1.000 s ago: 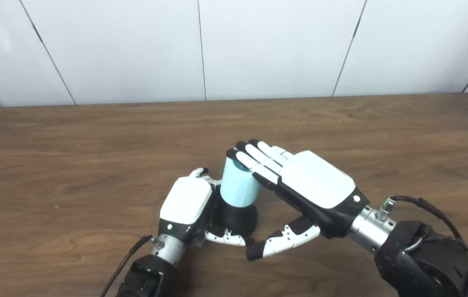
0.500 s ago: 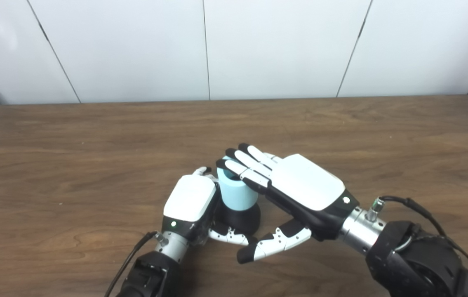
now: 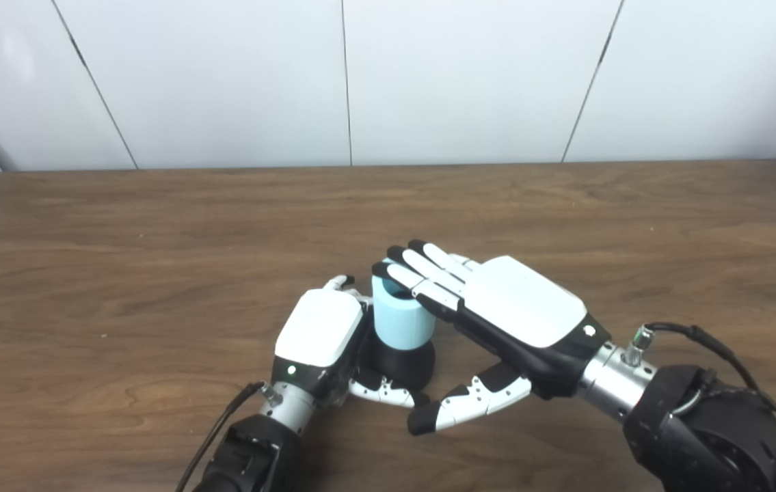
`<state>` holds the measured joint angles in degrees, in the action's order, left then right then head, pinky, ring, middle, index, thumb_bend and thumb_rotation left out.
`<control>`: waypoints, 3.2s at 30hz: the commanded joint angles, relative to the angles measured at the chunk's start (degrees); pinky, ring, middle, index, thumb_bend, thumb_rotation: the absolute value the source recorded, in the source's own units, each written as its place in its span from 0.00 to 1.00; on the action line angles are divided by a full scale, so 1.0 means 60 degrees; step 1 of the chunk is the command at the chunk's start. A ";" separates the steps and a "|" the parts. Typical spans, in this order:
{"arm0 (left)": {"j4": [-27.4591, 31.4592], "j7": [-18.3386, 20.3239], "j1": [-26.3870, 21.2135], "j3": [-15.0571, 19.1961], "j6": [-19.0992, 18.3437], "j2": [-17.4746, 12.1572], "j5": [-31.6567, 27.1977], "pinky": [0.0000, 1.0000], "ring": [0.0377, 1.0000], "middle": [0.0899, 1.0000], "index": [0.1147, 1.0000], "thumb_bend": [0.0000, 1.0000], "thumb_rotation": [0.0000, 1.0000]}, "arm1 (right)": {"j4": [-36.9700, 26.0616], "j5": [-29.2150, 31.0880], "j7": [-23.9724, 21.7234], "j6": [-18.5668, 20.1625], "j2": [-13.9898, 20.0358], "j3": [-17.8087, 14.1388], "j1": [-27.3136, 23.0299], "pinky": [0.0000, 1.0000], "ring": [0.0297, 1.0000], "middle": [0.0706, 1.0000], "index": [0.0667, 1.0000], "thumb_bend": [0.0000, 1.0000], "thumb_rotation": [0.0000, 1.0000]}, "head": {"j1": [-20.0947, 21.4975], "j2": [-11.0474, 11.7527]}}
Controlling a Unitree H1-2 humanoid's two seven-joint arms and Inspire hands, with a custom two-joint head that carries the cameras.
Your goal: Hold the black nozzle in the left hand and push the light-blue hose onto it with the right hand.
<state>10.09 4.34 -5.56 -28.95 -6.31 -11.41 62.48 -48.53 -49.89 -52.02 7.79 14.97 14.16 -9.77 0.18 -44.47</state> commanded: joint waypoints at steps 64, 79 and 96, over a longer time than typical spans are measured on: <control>-0.0351 0.0507 0.0267 -0.0216 0.0001 0.0126 0.0052 0.87 0.62 0.42 0.43 0.52 0.00 | 0.0074 0.1745 0.3130 -0.0233 -0.0225 -0.1008 0.0107 0.92 1.00 1.00 0.99 0.65 0.89 | 0.0032 -0.0112; -0.0404 -0.0108 0.0159 -0.0122 0.0265 0.0015 0.0105 0.84 0.62 0.43 0.43 0.53 0.00 | 0.0286 0.1419 0.3778 -0.0202 -0.0609 -0.1102 0.0274 0.88 0.96 0.95 0.95 0.57 0.97 | -0.0010 -0.0077; 0.0000 -0.0266 -0.0694 0.0109 0.0939 -0.0357 0.0521 1.00 0.93 0.88 0.84 1.00 0.40 | 0.0620 0.1539 0.3824 -0.0106 -0.0507 -0.1194 0.0350 0.88 0.96 0.95 0.96 0.58 0.93 | -0.0019 -0.0046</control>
<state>8.82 2.42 -7.97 -28.77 -1.11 -13.02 64.57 -43.83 -41.52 -29.98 7.43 11.60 7.55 -6.79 0.09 -44.74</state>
